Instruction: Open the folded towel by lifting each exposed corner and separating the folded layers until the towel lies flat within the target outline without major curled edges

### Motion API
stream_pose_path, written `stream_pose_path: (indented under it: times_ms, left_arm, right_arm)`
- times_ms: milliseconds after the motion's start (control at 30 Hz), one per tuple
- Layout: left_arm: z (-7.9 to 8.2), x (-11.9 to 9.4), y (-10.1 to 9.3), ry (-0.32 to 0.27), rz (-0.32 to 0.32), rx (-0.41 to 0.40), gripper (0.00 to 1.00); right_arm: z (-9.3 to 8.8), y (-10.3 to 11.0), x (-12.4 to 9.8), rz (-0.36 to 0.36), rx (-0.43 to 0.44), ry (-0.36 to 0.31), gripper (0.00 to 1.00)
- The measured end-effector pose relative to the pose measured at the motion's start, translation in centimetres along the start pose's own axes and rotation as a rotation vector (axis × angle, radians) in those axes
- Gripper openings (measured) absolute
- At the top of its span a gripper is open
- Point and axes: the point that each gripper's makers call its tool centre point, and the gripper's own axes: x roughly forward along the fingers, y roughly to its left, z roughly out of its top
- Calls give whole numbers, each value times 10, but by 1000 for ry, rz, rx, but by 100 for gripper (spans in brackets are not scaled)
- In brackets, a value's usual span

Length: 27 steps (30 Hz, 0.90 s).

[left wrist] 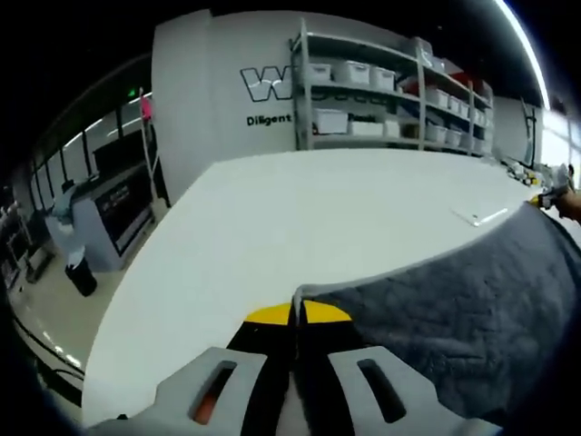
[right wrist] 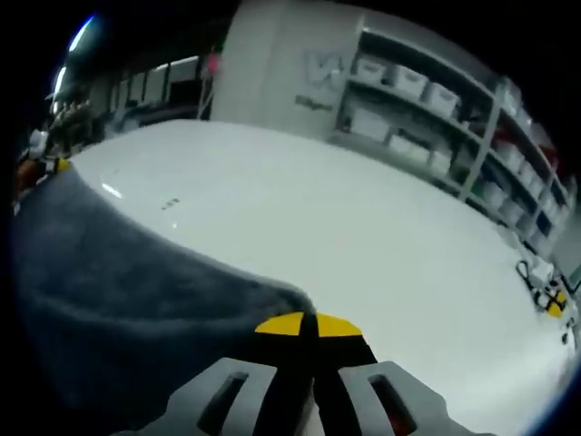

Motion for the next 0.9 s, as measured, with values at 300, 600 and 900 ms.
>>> stream_pose_path:
  times_ms: [300,600,900]
  left_arm:
    - [-6,-16,-7,10,107,2,15]
    - [27,-27,19,-66,269,252,100]
    - [40,-49,8,-64,260,226,100]
  right_arm:
    - [0,0,1,3,6,3,0]
    - [15,-21,-3,-63,-14,-58,63]
    - [36,-37,-47,-197,34,-158,100]
